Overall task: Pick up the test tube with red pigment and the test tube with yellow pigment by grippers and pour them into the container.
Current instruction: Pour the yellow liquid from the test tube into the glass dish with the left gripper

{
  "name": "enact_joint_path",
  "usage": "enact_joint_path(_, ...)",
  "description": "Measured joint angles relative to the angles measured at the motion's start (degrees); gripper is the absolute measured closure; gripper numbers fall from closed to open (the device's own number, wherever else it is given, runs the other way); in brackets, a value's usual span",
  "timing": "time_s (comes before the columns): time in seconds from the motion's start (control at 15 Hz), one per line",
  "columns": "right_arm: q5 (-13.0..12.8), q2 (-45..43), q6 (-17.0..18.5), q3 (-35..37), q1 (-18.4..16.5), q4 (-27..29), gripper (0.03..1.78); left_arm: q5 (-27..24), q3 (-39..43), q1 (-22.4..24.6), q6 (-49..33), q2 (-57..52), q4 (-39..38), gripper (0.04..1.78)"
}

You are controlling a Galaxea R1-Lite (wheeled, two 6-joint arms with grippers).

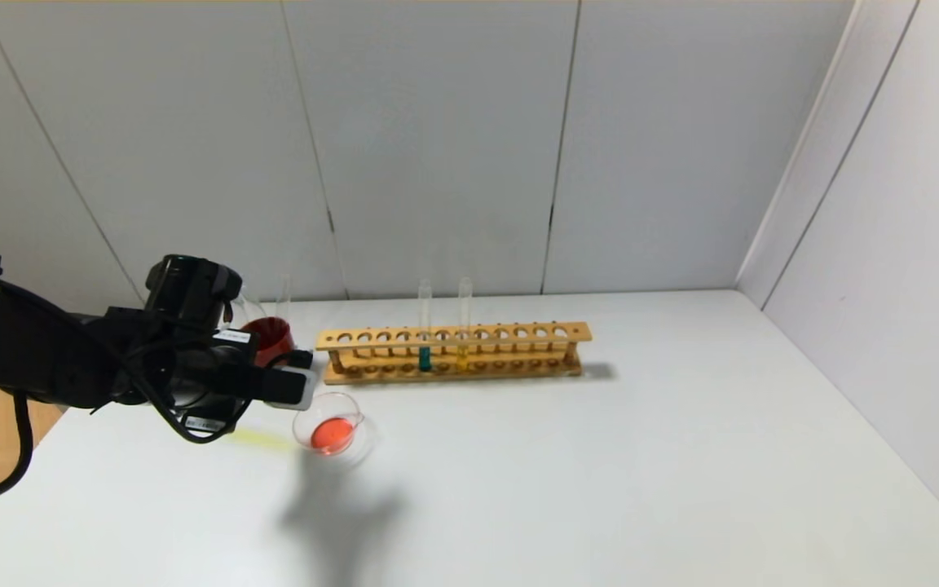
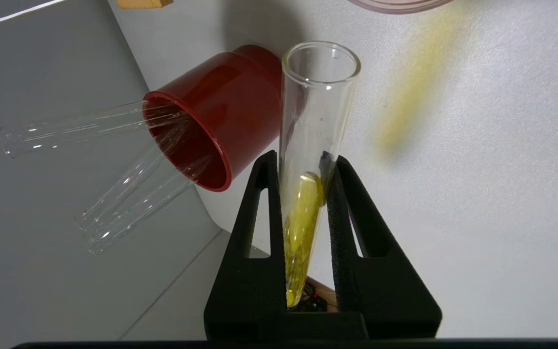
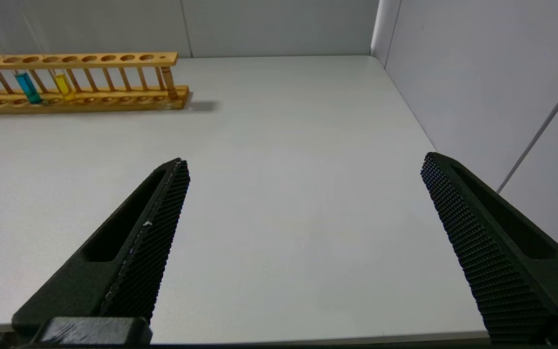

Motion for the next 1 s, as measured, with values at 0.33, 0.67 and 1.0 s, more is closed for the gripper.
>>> enact_joint_path(0.33, 0.0, 0.0, 0.0, 0.0, 0.0, 0.0, 0.06, 1.8, -0.7, -1.5, 0.3, 0.5, 0.0, 1.51)
enact_joint_path(0.67, 0.0, 0.0, 0.0, 0.0, 0.0, 0.0, 0.06, 2.5, -1.1, -1.9, 0.8, 0.8, 0.1, 1.51)
enact_joint_path(1.0, 0.0, 0.0, 0.0, 0.0, 0.0, 0.0, 0.06, 2.7, -1.6, -2.1, 0.8, 1.8, -0.2, 1.51)
